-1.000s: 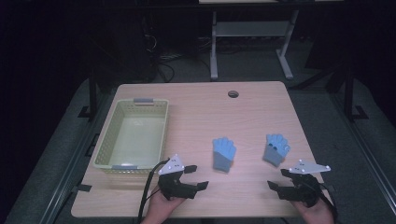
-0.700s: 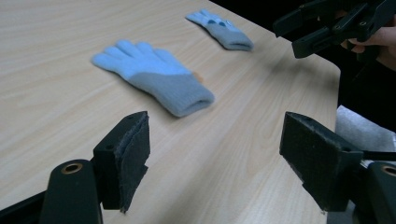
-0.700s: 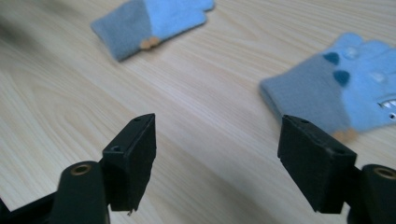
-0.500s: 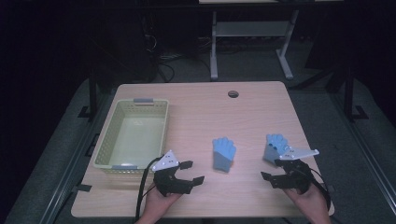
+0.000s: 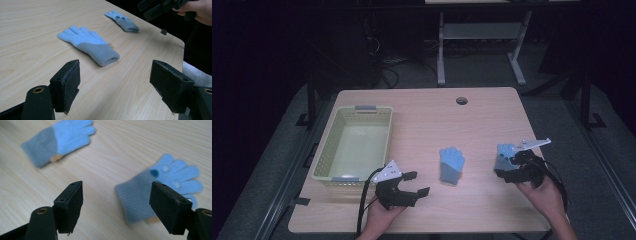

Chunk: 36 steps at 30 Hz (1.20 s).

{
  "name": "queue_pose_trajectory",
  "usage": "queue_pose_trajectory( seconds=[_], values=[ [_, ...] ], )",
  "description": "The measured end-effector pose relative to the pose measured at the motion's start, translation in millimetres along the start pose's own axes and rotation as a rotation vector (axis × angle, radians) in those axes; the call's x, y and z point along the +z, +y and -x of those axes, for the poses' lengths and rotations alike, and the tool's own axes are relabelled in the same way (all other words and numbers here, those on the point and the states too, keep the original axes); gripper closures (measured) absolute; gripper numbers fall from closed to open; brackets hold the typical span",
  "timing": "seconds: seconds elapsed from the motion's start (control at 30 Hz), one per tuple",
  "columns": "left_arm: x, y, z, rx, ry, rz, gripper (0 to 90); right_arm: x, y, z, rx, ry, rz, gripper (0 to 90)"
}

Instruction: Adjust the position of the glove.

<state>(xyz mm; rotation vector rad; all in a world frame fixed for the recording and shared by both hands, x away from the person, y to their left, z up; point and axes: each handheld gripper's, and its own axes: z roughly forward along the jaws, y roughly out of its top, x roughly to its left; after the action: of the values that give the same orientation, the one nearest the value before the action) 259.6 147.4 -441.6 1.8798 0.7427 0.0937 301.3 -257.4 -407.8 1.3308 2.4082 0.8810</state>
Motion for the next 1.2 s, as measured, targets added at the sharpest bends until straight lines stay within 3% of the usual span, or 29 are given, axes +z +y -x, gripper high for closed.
queue_pose_trajectory(
  seconds=[0.33, 0.47, 0.83, 0.97, 1.2],
  values=[
    [1.5, -0.1, -0.8, -0.011, -0.002, 0.014, 24.0, 1.9, 18.9, 22.1, 0.069, 0.009, -0.037, 26.5],
    [0.6, 0.7, -1.0, -0.010, -0.001, 0.019, 24.0, 6.8, 25.0, 27.7, 0.074, 0.013, -0.058, 27.8],
    [0.7, 1.1, -1.1, -0.004, -0.004, 0.017, 24.0, 21.5, 32.2, 40.4, 0.120, -0.014, -0.116, 31.5],
    [0.4, 0.9, -1.8, -0.007, -0.006, 0.009, 24.0, 28.0, 32.5, 44.1, 0.157, -0.025, -0.155, 33.4],
    [1.0, 1.1, -0.8, -0.006, -0.007, 0.013, 23.9, 37.8, 32.8, 48.6, 0.174, -0.057, -0.198, 37.4]
  ],
)
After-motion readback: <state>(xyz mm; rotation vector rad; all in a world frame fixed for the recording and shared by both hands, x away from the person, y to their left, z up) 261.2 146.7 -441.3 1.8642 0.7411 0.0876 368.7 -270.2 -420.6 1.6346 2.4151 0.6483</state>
